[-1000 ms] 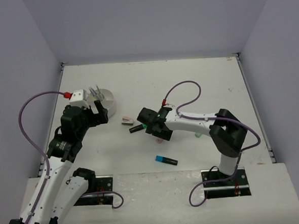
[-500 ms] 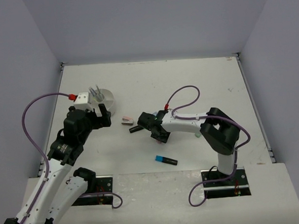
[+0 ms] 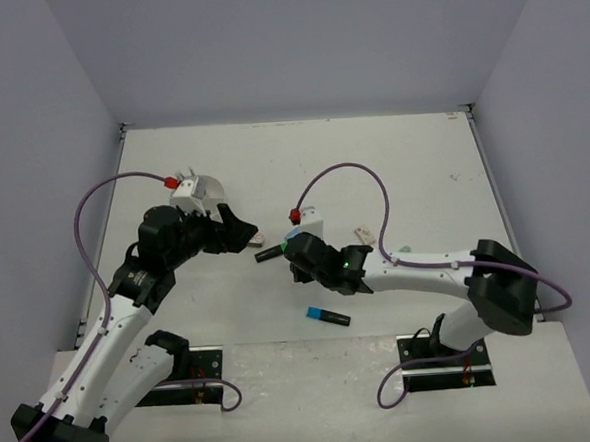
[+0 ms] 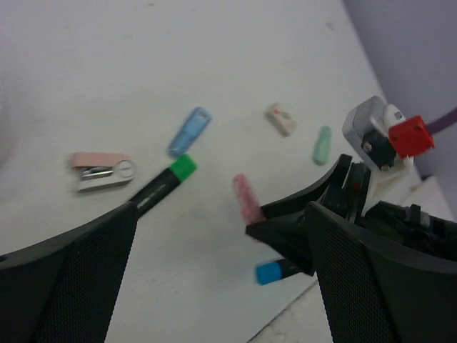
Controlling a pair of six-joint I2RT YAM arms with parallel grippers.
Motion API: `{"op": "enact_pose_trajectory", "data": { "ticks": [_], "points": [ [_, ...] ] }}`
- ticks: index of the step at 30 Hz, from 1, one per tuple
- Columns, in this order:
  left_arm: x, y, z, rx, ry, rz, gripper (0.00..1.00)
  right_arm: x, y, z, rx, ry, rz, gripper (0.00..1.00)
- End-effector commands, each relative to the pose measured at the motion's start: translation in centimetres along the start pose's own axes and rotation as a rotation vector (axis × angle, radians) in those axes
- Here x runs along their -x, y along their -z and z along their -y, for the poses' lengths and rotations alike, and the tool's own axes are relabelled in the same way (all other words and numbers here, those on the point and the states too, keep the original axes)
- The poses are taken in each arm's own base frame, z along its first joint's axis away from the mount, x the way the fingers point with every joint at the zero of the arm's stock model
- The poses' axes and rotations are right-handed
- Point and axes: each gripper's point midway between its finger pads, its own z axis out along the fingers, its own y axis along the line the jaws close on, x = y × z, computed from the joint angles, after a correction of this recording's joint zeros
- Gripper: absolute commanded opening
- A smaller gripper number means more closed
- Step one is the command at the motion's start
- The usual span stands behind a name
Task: Sort the stationery into containers
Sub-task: Pick up the stationery from the center of the board.
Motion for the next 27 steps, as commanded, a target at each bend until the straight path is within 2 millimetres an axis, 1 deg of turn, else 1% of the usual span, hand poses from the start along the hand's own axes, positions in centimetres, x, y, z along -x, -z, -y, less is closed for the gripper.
{"op": "enact_pose_trajectory", "data": {
  "ticks": [1, 3, 5, 7, 10, 13, 18, 19, 21, 22, 24, 25, 26, 27],
  "points": [
    [0.4, 0.6, 7.5, -0.412, 0.089, -0.038, 0.99, 6.2, 4.1, -4.3, 0.261, 0.212, 0.300, 0.00],
    [0.1, 0.6, 8.2, -0.458, 0.092, -0.047, 0.95, 7.1, 5.2, -5.0, 0.308, 0.207, 0.333, 0.00],
    [0.0, 0.8, 9.1, -0.510, 0.099, -0.051, 0.88, 7.6, 6.0, -5.6, 0.345, 0.208, 0.358, 0.00],
    [-0.5, 0.7, 9.5, -0.526, 0.097, -0.062, 0.84, 8.3, 6.6, -6.0, 0.360, 0.206, 0.376, 0.00],
    [-1.1, 0.2, 9.2, -0.514, 0.103, -0.081, 0.76, 9.0, 7.5, -6.3, 0.373, 0.206, 0.401, 0.00],
    [-1.9, -0.8, 8.1, -0.472, 0.117, -0.097, 0.72, 9.5, 8.5, -6.9, 0.405, 0.213, 0.424, 0.00],
    [-2.2, -2.4, 6.9, -0.427, 0.128, -0.086, 0.64, 9.9, 9.6, -7.7, 0.437, 0.226, 0.445, 0.00],
    [-2.4, -2.8, 6.7, -0.415, 0.135, -0.093, 0.60, 10.0, 9.7, -7.8, 0.442, 0.226, 0.450, 0.00],
    [-2.0, -3.0, 6.8, -0.418, 0.143, -0.077, 0.49, 9.9, 9.6, -7.8, 0.442, 0.231, 0.449, 0.00],
    [-1.6, -3.0, 7.0, -0.430, 0.144, -0.062, 0.41, 10.0, 9.5, -7.8, 0.438, 0.229, 0.449, 0.00],
    [-1.0, -2.9, 7.5, -0.445, 0.140, -0.048, 0.12, 9.9, 9.3, -7.9, 0.433, 0.233, 0.445, 0.00],
    [-0.6, -2.8, 7.6, -0.445, 0.131, -0.034, 0.04, 9.9, 9.2, -7.9, 0.428, 0.233, 0.445, 0.00],
    [-0.1, -2.7, 7.6, -0.438, 0.119, -0.020, 0.00, 9.9, 9.0, -7.8, 0.422, 0.232, 0.443, 0.04],
    [0.3, -2.6, 7.6, -0.425, 0.104, -0.006, 0.00, 9.8, 8.9, -7.7, 0.414, 0.232, 0.439, 0.14]
  ]
}}
